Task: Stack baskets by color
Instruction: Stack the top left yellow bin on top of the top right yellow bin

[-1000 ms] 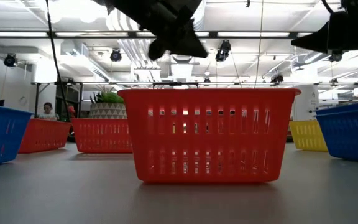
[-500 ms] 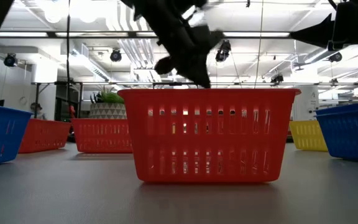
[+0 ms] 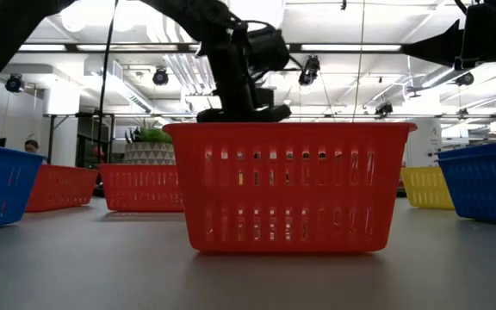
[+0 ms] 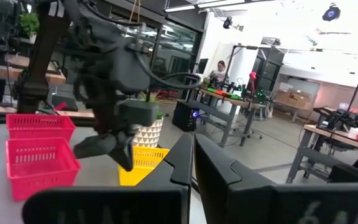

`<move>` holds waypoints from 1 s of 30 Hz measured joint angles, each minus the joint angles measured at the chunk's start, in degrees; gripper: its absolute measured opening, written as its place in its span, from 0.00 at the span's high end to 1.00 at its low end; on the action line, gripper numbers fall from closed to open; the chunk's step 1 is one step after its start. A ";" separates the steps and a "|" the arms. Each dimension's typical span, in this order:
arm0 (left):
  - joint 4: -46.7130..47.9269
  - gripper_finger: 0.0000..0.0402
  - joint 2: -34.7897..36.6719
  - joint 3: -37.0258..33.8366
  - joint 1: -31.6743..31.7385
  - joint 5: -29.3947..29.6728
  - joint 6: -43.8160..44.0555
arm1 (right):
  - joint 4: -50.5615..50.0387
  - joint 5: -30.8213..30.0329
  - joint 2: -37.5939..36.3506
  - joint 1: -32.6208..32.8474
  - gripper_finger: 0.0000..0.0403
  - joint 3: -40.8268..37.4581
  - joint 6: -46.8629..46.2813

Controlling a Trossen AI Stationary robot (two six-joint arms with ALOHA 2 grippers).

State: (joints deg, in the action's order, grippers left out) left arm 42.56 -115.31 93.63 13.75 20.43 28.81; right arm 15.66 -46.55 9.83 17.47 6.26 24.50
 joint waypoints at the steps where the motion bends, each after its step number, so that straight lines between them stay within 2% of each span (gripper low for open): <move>1: 0.06 1.00 0.00 0.06 0.91 0.00 -0.89 | -0.02 -0.02 0.04 -0.02 0.98 0.00 0.01; 7: -1.36 1.00 0.06 -0.30 6.19 0.08 -3.90 | -0.08 0.00 0.02 0.00 0.98 0.00 0.16; 15: -1.81 0.99 0.07 -0.52 8.55 0.04 -5.63 | -0.22 0.00 0.02 0.00 0.98 0.00 0.38; 18: -1.75 0.94 0.09 -1.17 8.52 0.03 -5.46 | -0.27 0.00 0.02 0.00 0.98 -0.02 0.60; 26: -2.50 0.73 0.09 -1.55 8.54 0.02 -5.35 | -0.34 0.00 0.02 0.00 0.98 -0.02 0.87; 30: -4.80 0.68 0.09 -1.87 8.49 0.62 -5.32 | -0.34 0.00 0.02 0.00 0.98 -0.02 1.00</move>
State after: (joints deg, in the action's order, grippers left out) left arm 37.76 -115.22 91.76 22.24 21.05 23.50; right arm 15.32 -46.54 9.85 17.47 6.24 25.50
